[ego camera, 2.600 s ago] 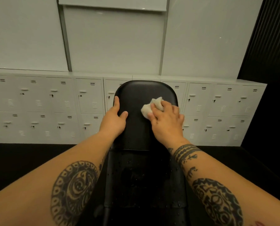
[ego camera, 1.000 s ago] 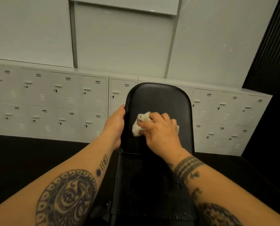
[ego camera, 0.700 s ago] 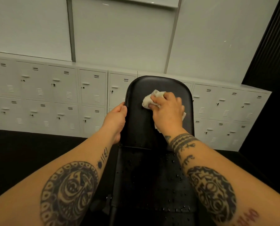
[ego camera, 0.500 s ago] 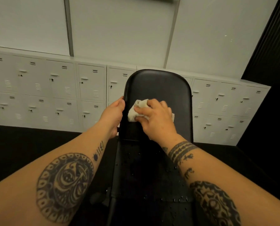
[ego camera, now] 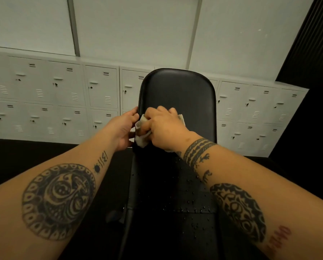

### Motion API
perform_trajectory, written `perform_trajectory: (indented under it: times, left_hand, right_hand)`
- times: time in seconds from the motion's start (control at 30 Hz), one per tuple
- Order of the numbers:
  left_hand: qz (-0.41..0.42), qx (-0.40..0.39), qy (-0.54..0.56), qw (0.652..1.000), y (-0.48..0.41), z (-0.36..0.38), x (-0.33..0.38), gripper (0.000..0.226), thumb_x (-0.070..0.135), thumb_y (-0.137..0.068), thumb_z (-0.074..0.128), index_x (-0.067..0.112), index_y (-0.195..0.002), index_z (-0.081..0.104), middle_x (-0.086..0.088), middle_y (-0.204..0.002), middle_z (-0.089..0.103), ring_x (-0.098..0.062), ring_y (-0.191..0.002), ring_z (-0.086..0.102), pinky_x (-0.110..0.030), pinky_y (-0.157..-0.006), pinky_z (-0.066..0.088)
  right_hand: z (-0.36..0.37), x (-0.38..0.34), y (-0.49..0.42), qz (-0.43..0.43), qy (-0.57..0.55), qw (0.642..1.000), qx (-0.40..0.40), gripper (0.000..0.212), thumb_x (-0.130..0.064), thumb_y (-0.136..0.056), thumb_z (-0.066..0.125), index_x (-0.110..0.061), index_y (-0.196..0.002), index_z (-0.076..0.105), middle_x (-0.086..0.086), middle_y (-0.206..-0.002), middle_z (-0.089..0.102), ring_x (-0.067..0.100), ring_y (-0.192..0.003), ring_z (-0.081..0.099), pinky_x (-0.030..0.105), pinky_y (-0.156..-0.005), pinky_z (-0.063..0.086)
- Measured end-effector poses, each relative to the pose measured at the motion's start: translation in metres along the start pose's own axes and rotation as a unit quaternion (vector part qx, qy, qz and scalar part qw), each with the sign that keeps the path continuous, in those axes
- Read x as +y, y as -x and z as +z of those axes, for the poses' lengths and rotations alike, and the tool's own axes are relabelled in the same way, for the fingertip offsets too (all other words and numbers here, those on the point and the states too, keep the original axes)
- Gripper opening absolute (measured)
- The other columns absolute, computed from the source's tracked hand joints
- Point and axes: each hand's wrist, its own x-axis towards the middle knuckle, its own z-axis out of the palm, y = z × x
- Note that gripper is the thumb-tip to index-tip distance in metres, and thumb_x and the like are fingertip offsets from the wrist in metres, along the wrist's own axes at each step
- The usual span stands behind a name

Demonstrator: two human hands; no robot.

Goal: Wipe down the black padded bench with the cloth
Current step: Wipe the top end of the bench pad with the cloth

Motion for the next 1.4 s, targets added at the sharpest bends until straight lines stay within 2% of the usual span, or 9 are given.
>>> perform_trajectory:
  times: [0.17, 0.33, 0.47, 0.63, 0.8, 1.03, 1.23, 1.3, 1.4]
  left_hand:
    - [0.025, 0.029, -0.025, 0.999, -0.003, 0.002, -0.008, 0.045, 0.037, -0.103, 0.053, 0.049, -0.145, 0.049, 0.008, -0.140, 0.060, -0.027, -0.124, 0.057, -0.059, -0.102, 0.046]
    - [0.141, 0.063, -0.129, 0.980, 0.006, 0.015, 0.000, 0.057, 0.022, -0.103, 0.056, 0.034, -0.156, 0.039, 0.006, -0.156, 0.045, -0.017, -0.130, 0.051, -0.031, -0.094, 0.049]
    - [0.258, 0.127, -0.386, 0.877, 0.011, 0.032, 0.002, 0.066, 0.025, -0.100, 0.058, 0.036, -0.159, 0.030, 0.002, -0.172, 0.007, -0.032, -0.156, 0.007, -0.047, -0.125, 0.018]
    - [0.307, 0.100, -0.535, 0.781, 0.011, 0.064, -0.003, 0.060, 0.035, -0.102, 0.056, 0.045, -0.156, 0.032, 0.003, -0.172, -0.009, -0.034, -0.155, -0.018, -0.058, -0.124, -0.006]
    - [0.332, 0.098, -0.612, 0.711, 0.007, 0.076, -0.012, 0.061, 0.052, -0.100, 0.052, 0.052, -0.155, 0.025, 0.005, -0.171, -0.016, -0.032, -0.153, -0.026, -0.064, -0.116, -0.020]
    - [0.292, 0.059, -0.653, 0.696, 0.009, 0.071, -0.006, 0.066, 0.057, -0.100, 0.049, 0.055, -0.157, 0.015, 0.006, -0.170, -0.020, -0.032, -0.152, -0.030, -0.064, -0.119, -0.015]
    - [0.375, 0.086, -0.587, 0.713, -0.003, 0.078, 0.018, 0.041, 0.048, -0.091, 0.068, 0.040, -0.130, 0.064, 0.002, -0.163, 0.029, -0.029, -0.156, 0.005, -0.065, -0.121, -0.005]
    - [0.394, 0.087, -0.581, 0.707, -0.009, 0.077, 0.013, 0.039, 0.045, -0.093, 0.065, 0.037, -0.130, 0.060, 0.004, -0.165, 0.026, -0.027, -0.157, 0.003, -0.064, -0.121, -0.007]
    - [0.419, 0.109, -0.577, 0.693, -0.014, 0.076, -0.004, 0.049, 0.045, -0.097, 0.054, 0.037, -0.144, 0.045, 0.005, -0.167, 0.022, -0.024, -0.158, -0.001, -0.063, -0.122, -0.008]
  right_hand:
    - [0.006, 0.005, 0.016, 0.006, -0.012, 1.000, 0.006, 0.030, -0.036, -0.088, 0.062, -0.048, -0.115, 0.066, -0.007, -0.102, 0.038, 0.019, -0.103, 0.047, 0.039, -0.090, 0.035]
    - [0.007, 0.049, 0.048, 0.182, -0.069, 0.977, 0.085, 0.029, -0.035, -0.086, 0.066, -0.044, -0.113, 0.070, 0.001, -0.108, 0.054, 0.030, -0.104, 0.058, 0.043, -0.091, 0.044]
    - [-0.002, 0.092, 0.068, 0.288, -0.056, 0.950, 0.111, 0.029, -0.040, -0.091, 0.064, -0.042, -0.119, 0.067, 0.001, -0.111, 0.053, 0.028, -0.106, 0.057, 0.042, -0.093, 0.043]
    - [0.011, 0.087, 0.083, 0.237, -0.025, 0.966, 0.096, 0.026, -0.038, -0.092, 0.064, -0.043, -0.116, 0.068, -0.005, -0.100, 0.039, 0.025, -0.106, 0.049, 0.037, -0.085, 0.027]
    - [0.017, 0.103, 0.104, 0.252, -0.005, 0.964, 0.087, 0.030, -0.036, -0.091, 0.066, -0.050, -0.116, 0.066, -0.007, -0.115, 0.045, 0.020, -0.113, 0.043, 0.036, -0.090, 0.022]
    - [0.017, 0.118, 0.111, 0.299, -0.022, 0.947, 0.113, 0.027, -0.037, -0.089, 0.068, -0.050, -0.112, 0.068, -0.013, -0.108, 0.039, 0.020, -0.112, 0.040, 0.035, -0.088, 0.020]
    - [0.016, 0.122, 0.071, 0.354, -0.073, 0.911, 0.197, 0.030, -0.046, -0.093, 0.061, -0.046, -0.123, 0.064, -0.006, -0.121, 0.051, 0.024, -0.114, 0.039, 0.036, -0.089, 0.026]
    - [0.023, 0.121, 0.057, 0.355, -0.149, 0.896, 0.220, 0.039, -0.039, -0.099, 0.053, -0.038, -0.138, 0.052, 0.001, -0.136, 0.046, 0.028, -0.123, 0.040, 0.040, -0.099, 0.033]
    - [0.037, 0.114, 0.060, 0.356, -0.294, 0.864, 0.202, 0.057, -0.040, -0.106, 0.037, -0.034, -0.157, 0.013, 0.006, -0.158, 0.023, 0.029, -0.135, 0.039, 0.044, -0.109, 0.036]
